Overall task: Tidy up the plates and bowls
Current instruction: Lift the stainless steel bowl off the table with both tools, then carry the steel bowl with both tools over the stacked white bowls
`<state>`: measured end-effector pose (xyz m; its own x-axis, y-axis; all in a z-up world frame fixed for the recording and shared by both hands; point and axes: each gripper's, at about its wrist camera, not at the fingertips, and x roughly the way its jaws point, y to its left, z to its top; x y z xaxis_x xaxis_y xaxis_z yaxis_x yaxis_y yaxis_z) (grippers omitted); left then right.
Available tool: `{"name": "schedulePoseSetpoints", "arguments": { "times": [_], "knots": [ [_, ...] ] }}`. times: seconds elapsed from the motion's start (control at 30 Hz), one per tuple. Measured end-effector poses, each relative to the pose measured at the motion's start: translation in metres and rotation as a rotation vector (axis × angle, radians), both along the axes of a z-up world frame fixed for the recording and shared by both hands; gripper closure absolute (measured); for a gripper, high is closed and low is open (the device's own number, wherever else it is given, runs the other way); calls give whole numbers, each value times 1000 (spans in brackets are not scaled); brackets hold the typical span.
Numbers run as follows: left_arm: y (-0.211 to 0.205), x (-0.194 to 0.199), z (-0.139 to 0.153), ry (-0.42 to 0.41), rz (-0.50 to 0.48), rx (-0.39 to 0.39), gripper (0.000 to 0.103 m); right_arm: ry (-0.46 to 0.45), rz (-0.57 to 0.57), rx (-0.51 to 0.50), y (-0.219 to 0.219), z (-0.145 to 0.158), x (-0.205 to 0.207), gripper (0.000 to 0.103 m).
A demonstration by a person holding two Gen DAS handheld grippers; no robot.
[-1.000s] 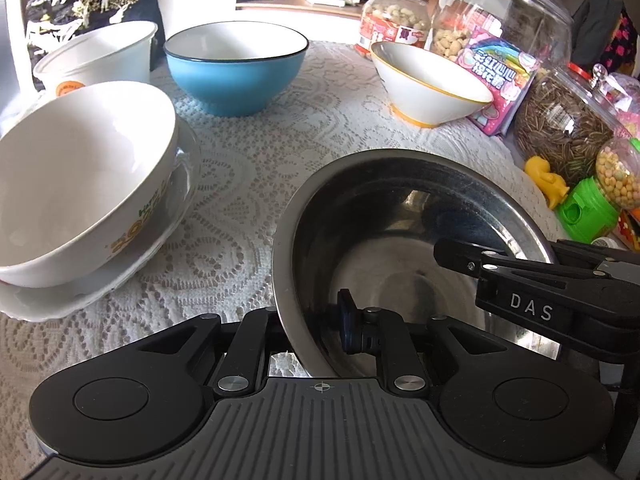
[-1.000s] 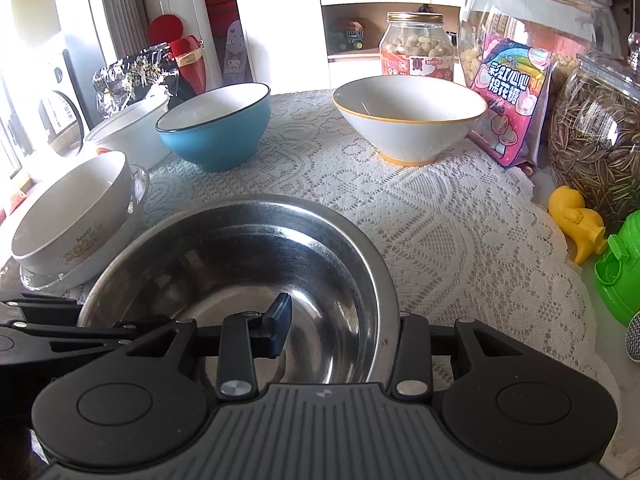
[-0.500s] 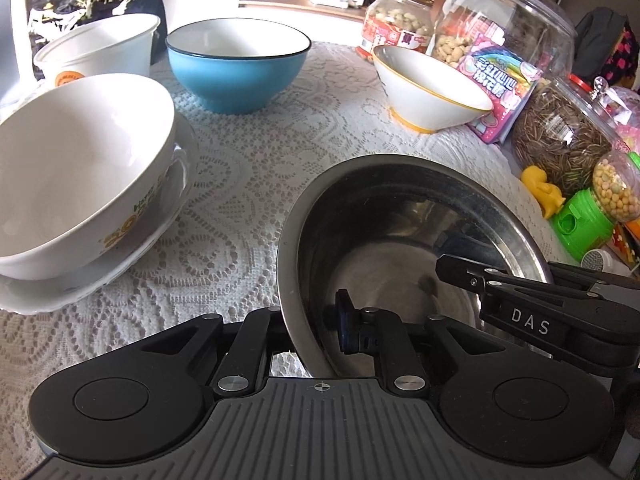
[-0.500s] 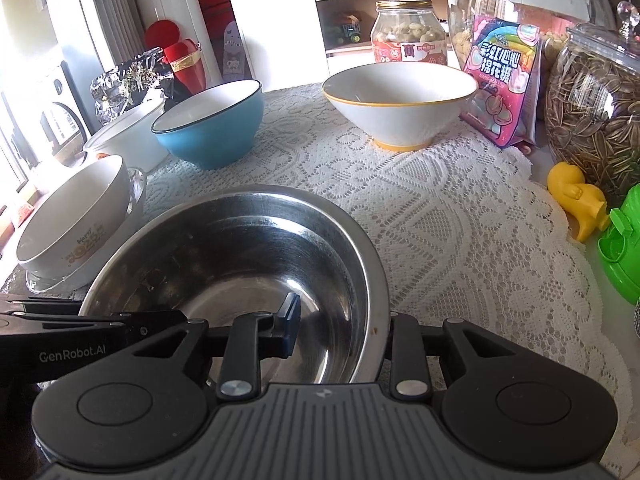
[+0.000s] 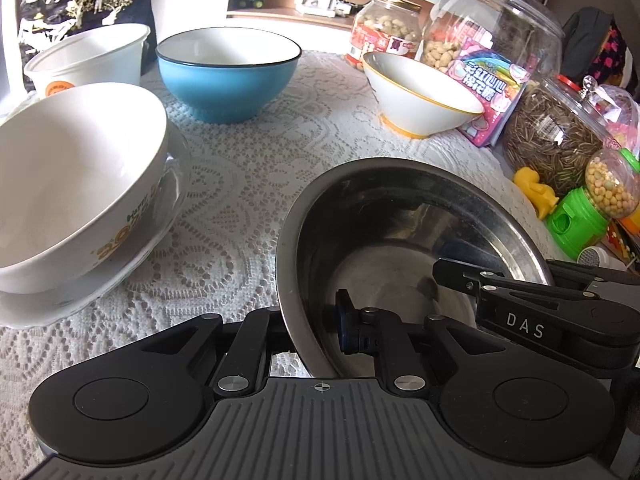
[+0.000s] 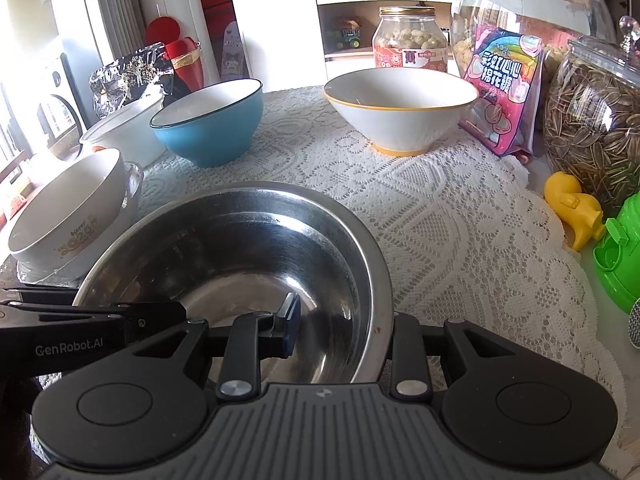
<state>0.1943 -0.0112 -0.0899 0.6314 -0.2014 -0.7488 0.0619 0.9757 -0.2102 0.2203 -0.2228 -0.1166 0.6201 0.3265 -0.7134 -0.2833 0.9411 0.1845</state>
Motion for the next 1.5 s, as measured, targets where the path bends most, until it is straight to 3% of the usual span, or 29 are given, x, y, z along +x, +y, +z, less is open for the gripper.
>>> {"name": "schedulePoseSetpoints", "arguments": {
  "times": [0.73,0.93,1.07,1.27,1.5],
  "knots": [
    [3,9,0,1,-67,-13,88,-19,10,-46,4,-1,-4,73],
    [5,20,1,36,-26,-60,88,-26,38,-46,1,-1,-5,71],
    [5,22,-2,8,-19,-69,88,-3,30,4,-6,-1,-2,71],
    [9,19,-6,-30,-54,-75,88,-13,25,-31,4,-2,-3,67],
    [16,19,-8,-26,-22,-131,88,-23,27,-35,5,-2,-1,66]
  ]
}}
